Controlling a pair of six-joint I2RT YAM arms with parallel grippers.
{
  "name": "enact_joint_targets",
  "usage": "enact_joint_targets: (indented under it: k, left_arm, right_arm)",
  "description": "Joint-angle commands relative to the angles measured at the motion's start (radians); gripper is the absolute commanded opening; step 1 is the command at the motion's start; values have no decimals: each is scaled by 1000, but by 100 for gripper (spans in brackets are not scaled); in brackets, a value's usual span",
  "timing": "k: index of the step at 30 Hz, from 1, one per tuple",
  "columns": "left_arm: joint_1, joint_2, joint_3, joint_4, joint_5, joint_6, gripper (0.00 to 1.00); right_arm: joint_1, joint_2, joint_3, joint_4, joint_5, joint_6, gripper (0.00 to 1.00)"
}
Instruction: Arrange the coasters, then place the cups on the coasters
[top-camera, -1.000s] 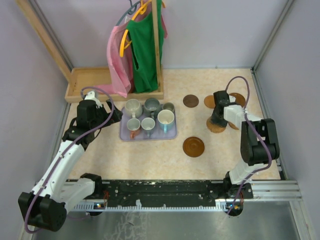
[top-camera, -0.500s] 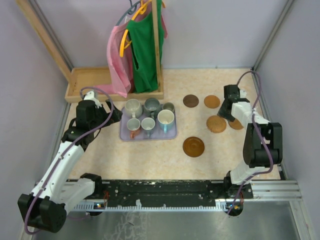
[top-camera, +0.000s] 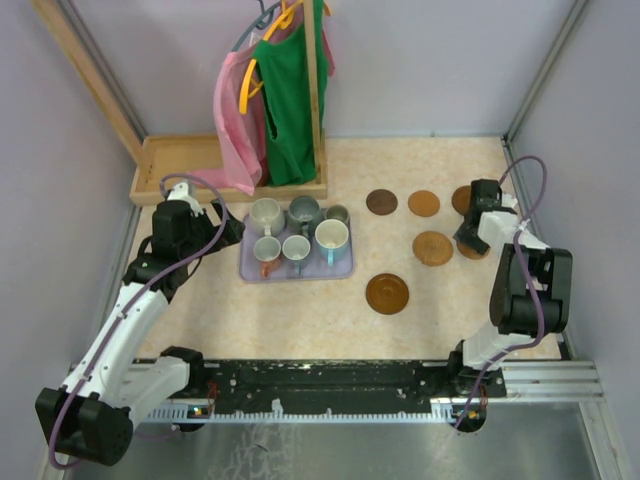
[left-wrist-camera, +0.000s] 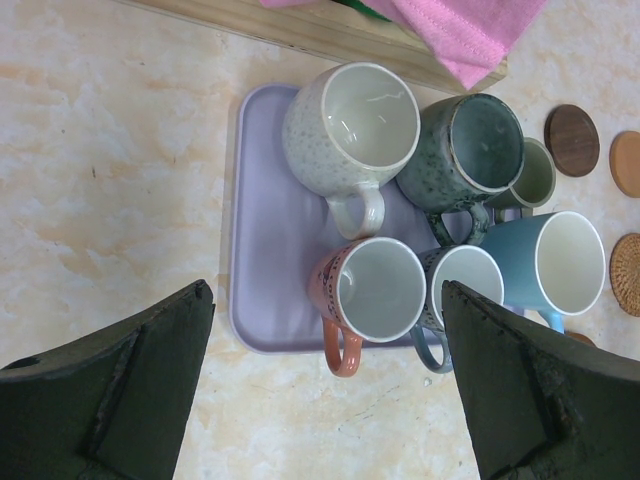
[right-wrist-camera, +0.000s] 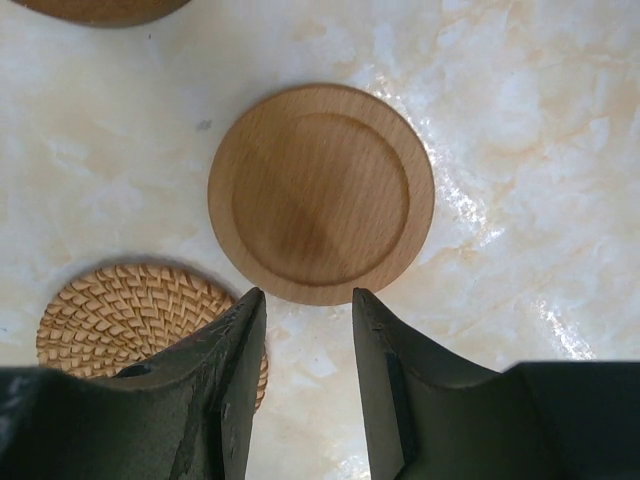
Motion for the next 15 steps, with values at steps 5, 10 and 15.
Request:
enact_joint_targets:
  k: [5, 10, 15]
  left_arm:
    - [-6, -14, 3, 19, 7, 0, 100]
    - [-6, -12, 4, 19, 5, -1, 100]
    - [-6, -12, 4, 18, 4, 2, 100]
  right_arm:
    - [-64, 14, 30, 59, 9, 22, 41]
    - [-81, 38, 31, 74, 7, 25, 41]
    - [-99, 81, 31, 90, 2, 24, 41]
